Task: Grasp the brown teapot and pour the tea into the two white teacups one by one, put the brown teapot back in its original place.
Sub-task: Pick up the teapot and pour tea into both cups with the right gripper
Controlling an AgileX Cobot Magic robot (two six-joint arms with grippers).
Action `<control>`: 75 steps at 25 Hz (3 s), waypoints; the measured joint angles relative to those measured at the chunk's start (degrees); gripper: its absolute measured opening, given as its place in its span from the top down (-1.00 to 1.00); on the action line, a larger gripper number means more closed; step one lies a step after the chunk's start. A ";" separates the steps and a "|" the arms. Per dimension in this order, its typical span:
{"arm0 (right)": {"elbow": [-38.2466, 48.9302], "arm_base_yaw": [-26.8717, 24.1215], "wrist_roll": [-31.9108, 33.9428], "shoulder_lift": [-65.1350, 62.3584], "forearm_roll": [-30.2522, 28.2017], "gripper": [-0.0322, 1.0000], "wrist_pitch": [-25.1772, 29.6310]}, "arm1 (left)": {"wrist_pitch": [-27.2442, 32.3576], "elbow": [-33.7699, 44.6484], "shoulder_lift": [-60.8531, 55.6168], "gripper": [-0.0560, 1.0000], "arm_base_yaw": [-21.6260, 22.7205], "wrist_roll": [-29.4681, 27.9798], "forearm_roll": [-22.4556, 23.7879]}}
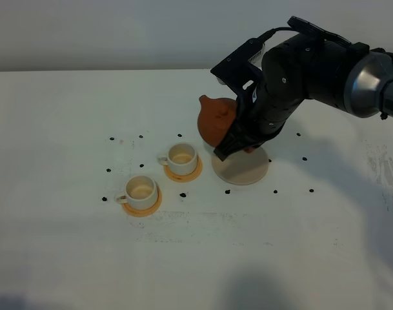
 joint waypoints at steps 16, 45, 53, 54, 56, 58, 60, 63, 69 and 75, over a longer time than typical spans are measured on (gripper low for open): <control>0.00 4.31 -5.29 0.00 -6.82 0.76 1.35 | 0.00 0.00 0.00 -0.05 0.00 0.00 0.00; 0.00 9.65 -0.67 2.19 -31.36 0.76 1.42 | 0.00 0.00 0.00 -0.05 0.00 0.00 0.00; 0.00 10.90 0.20 2.42 -33.60 0.76 2.23 | 0.00 0.00 0.00 -0.05 0.00 0.00 0.00; 0.00 11.19 0.20 2.64 -33.60 0.76 2.37 | 0.00 0.00 0.00 -0.05 0.00 0.00 0.00; 0.00 11.55 0.25 3.25 -33.60 0.76 3.08 | 0.00 0.00 0.00 -0.05 0.00 0.00 0.00; 0.04 11.81 0.25 3.67 -33.50 0.76 3.38 | 0.00 0.00 0.00 -0.05 0.00 0.00 0.00; 0.39 11.81 0.20 3.83 -33.50 0.76 3.39 | 0.00 0.00 0.00 -0.05 0.00 0.00 0.00; 1.64 11.81 0.20 3.83 -33.68 0.76 3.31 | 0.00 0.00 0.00 -0.05 0.00 0.00 0.00; 2.47 11.91 0.10 3.83 -33.69 0.76 2.83 | 0.00 0.00 0.00 -0.05 0.00 0.00 0.00; 2.47 12.20 0.10 4.48 -34.56 0.76 1.44 | 0.00 0.00 0.05 -0.05 0.00 0.00 0.00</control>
